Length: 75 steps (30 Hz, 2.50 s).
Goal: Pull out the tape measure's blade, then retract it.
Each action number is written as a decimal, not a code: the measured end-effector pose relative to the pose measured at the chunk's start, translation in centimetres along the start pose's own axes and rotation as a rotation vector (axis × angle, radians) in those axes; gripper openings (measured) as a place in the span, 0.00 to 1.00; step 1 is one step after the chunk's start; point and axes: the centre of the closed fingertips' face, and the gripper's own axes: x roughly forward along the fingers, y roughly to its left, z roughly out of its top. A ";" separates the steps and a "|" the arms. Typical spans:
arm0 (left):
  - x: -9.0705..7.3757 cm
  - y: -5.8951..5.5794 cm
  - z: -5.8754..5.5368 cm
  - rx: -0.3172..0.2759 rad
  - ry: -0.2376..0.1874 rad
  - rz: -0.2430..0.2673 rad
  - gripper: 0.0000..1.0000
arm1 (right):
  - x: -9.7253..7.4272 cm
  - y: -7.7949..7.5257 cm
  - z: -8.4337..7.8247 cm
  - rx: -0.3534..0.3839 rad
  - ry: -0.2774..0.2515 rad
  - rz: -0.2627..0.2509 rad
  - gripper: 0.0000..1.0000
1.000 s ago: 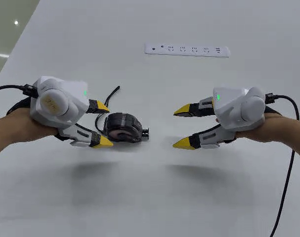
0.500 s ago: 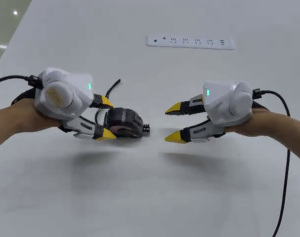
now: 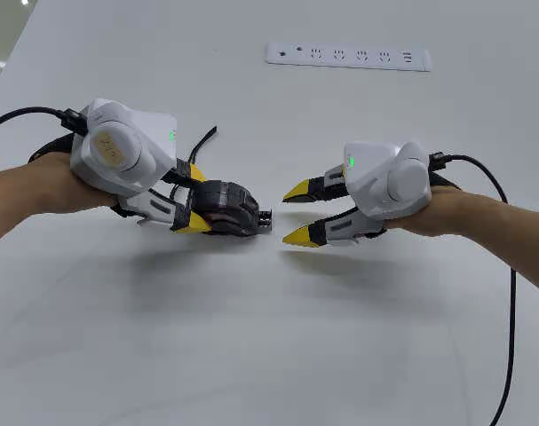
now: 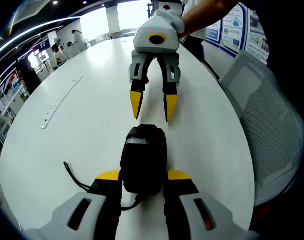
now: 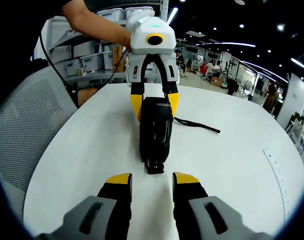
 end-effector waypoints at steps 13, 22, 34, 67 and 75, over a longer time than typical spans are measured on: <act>0.0 -0.2 0.0 -0.017 -0.010 -0.008 0.26 | 2.1 -0.2 0.1 0.008 -0.012 0.008 0.26; 0.0 -0.2 -0.1 -0.034 -0.024 -0.007 0.26 | 3.3 -0.2 0.2 0.002 -0.015 0.007 0.17; -0.1 -0.2 -0.1 -0.044 -0.021 0.012 0.25 | 3.4 -0.4 0.4 0.008 -0.007 -0.007 0.13; -0.4 -0.1 -0.5 -0.053 -0.009 0.015 0.25 | 2.7 -0.8 0.6 -0.083 0.047 0.026 0.12; -0.4 -0.1 -0.5 -0.053 -0.008 0.015 0.25 | 2.5 -0.7 0.4 -0.085 0.054 0.029 0.12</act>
